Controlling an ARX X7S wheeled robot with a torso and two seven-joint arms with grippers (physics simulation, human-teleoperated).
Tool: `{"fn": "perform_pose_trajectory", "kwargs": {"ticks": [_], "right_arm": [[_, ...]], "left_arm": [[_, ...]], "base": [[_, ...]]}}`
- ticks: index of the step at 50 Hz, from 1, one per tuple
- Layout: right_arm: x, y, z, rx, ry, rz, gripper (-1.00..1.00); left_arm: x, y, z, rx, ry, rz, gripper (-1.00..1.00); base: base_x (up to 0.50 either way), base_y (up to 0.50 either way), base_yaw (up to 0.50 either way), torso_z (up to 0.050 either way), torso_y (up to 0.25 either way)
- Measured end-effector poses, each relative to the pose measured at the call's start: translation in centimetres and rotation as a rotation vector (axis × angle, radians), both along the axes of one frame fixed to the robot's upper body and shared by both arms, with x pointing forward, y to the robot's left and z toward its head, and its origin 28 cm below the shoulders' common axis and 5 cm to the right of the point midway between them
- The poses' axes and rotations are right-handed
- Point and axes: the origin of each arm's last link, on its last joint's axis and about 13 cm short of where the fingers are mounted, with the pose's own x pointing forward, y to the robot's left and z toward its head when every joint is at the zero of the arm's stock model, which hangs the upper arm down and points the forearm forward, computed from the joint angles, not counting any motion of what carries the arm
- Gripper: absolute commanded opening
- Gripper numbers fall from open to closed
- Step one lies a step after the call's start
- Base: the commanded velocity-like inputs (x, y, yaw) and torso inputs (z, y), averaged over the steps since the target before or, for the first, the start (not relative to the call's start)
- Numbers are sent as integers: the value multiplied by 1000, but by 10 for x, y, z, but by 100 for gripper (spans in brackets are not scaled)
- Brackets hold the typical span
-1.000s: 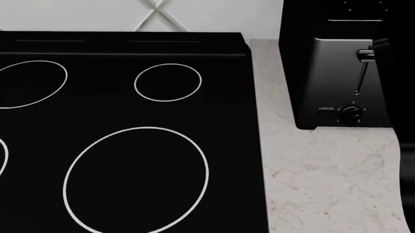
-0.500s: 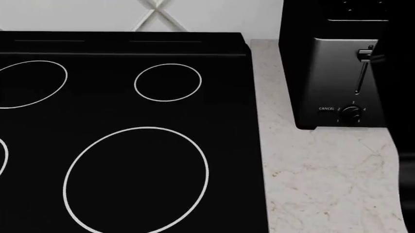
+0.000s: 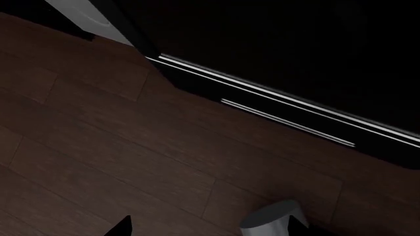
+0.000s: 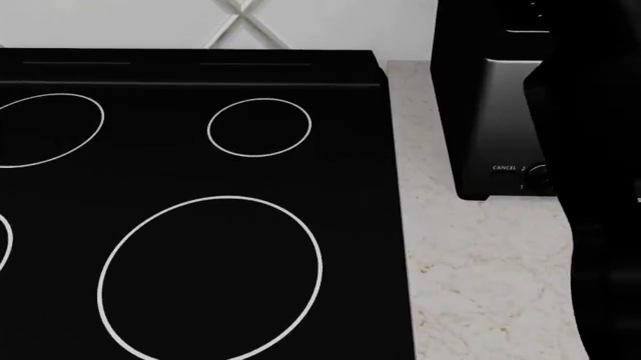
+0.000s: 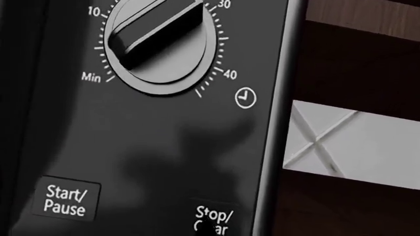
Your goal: Press the stop button on the microwave
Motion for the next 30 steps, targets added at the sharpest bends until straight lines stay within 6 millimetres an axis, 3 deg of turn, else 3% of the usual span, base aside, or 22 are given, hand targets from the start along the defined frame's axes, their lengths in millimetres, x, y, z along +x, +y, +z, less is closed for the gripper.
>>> {"fn": "perform_pose_trajectory", "kwargs": {"ticks": [30], "right_arm": [[8,11,-5,-182,-20,-163,-100]], "left_arm": [[0,0,0,0,0,0,100]], "base": [[23,3,12,5,0]]}}
